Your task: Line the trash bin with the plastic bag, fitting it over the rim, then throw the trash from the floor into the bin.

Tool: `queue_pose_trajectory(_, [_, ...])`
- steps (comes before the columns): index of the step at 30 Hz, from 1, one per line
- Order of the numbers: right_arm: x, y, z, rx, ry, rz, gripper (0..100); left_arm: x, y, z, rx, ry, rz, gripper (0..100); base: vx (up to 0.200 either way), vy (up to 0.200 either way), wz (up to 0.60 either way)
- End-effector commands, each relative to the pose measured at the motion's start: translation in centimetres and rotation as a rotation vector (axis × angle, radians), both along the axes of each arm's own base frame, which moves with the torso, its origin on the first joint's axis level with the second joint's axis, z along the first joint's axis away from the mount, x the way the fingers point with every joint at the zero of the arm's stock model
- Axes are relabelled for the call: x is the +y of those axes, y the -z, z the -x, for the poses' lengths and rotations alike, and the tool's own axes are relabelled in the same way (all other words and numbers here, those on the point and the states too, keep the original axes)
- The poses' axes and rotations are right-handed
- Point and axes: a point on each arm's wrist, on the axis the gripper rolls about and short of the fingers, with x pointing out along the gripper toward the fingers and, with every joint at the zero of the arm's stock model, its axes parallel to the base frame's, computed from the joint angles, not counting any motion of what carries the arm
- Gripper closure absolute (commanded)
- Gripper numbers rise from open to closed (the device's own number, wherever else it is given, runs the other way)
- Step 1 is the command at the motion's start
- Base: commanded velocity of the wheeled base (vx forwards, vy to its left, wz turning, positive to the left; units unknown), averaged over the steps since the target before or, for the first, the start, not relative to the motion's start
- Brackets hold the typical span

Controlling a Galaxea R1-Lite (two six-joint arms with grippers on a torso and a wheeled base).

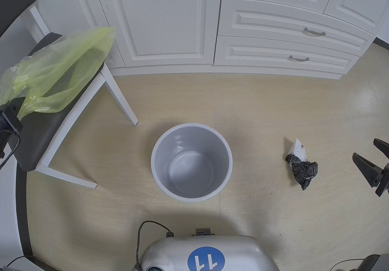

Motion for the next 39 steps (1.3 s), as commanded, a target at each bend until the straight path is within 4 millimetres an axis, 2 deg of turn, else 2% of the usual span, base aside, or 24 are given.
queue_pose_trajectory(1, [0.3,-1.0,-0.8,-0.009,0.021,-0.016,0,-5.1,-2.4,0.9,-0.047,0.081,0.017,100,0.000,0.000,0.00])
queue_pose_trajectory(7, [1.4,-2.4,-1.7,-0.021,-0.024,-0.076,0,-6.5,-2.1,1.3,-0.053,0.113,-0.032,100,0.000,0.000,0.00])
queue_pose_trajectory(10, [2.7,-4.1,-2.9,-0.076,-0.021,-0.110,0,-6.5,-2.9,2.8,-0.108,0.128,-0.041,100,0.000,0.000,0.00])
queue_pose_trajectory(13, [3.6,-4.7,-4.0,-0.098,0.004,-0.137,0,-7.0,-3.2,4.1,-0.149,0.176,-0.061,100,0.000,0.000,0.00])
queue_pose_trajectory(17, [5.0,-4.5,-3.7,-0.104,-0.065,-0.207,0,-7.0,-3.3,4.8,-0.177,0.187,-0.092,100,0.000,0.000,0.00])
queue_pose_trajectory(24, [6.8,-3.2,-2.9,-0.049,-0.162,-0.192,0,-7.1,-3.4,5.9,-0.222,0.219,-0.131,100,0.000,0.000,0.00])
queue_pose_trajectory(33, [9.1,-1.3,-3.9,-0.041,-0.209,-0.199,0,-7.8,-2.9,6.7,-0.241,0.358,-0.144,100,0.000,0.000,0.00])
queue_pose_trajectory(39, [10.4,0.1,-3.5,-0.014,-0.259,-0.178,0,-7.9,-2.8,7.0,-0.246,0.410,-0.146,100,0.000,0.000,0.00])
